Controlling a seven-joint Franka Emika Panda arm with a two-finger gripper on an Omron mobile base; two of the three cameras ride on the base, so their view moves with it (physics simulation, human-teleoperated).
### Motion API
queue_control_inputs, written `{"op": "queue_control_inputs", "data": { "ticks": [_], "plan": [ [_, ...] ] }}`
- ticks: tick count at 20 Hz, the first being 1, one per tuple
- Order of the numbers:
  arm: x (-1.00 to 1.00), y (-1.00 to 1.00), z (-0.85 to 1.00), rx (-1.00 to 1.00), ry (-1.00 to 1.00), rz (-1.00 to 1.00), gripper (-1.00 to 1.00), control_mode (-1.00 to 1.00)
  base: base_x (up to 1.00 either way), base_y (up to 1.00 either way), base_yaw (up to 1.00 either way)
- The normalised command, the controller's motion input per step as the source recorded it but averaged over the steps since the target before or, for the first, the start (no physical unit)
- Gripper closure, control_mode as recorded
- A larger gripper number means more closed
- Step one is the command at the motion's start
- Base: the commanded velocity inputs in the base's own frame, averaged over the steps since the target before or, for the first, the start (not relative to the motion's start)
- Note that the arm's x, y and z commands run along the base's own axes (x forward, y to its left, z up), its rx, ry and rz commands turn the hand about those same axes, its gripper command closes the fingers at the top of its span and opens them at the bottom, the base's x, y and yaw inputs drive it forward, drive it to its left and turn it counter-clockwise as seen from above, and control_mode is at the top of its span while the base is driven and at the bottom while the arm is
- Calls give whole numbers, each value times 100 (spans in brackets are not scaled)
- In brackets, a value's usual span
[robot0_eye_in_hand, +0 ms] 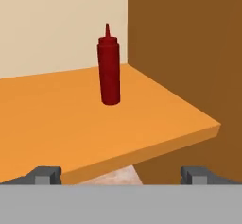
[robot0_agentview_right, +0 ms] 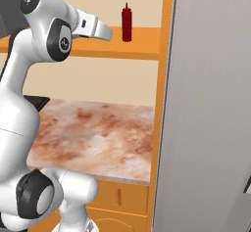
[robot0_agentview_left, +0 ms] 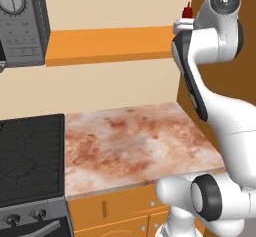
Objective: Move the mayonnaise and ketchup from the cabinet to the dining counter.
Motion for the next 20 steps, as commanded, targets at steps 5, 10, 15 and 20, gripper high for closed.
{"op": "queue_control_inputs", "data": {
  "ticks": [5, 10, 15, 20],
  "plan": [
    [34, -12, -5, 0, 2, 0, -100, -100, 0, 0, 0],
    [38, -9, -19, 0, 0, 0, -100, -100, 0, 0, 0],
    [23, -13, -12, 0, -1, 0, -100, -100, 0, 0, 0],
    [24, -9, 0, -1, 0, 0, -100, -100, 0, 0, 0]
  ]
}}
